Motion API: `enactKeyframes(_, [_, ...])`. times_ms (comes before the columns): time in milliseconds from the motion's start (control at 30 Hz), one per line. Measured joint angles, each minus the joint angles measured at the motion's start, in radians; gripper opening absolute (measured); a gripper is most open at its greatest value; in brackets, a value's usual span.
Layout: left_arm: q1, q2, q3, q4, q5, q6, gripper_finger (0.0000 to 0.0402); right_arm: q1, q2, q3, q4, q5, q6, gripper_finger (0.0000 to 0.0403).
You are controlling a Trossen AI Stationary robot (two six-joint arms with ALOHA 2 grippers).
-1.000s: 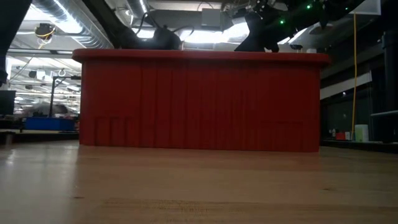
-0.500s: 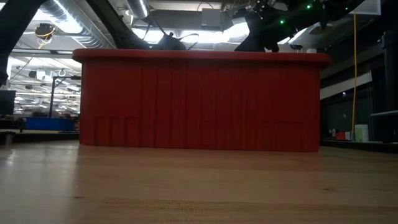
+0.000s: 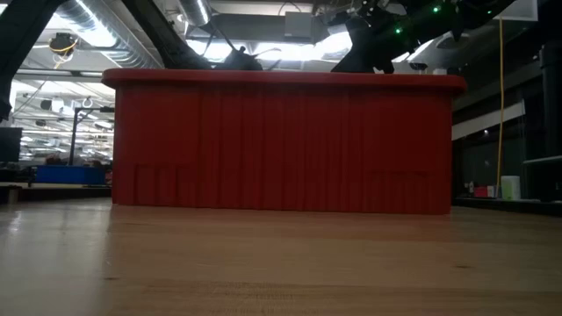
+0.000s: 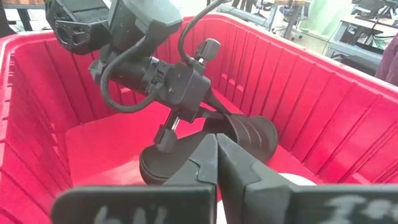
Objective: Pick and place slides into bin
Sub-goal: Put the top black slide into the red container
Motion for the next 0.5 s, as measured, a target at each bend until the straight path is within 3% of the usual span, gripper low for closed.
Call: enactKeyframes(500, [-0.003, 0.000, 0.000, -0.085, 0.012, -0.002, 0.0008, 0.000, 0.000, 0.000, 0.001, 0.000, 0.027, 0.0009])
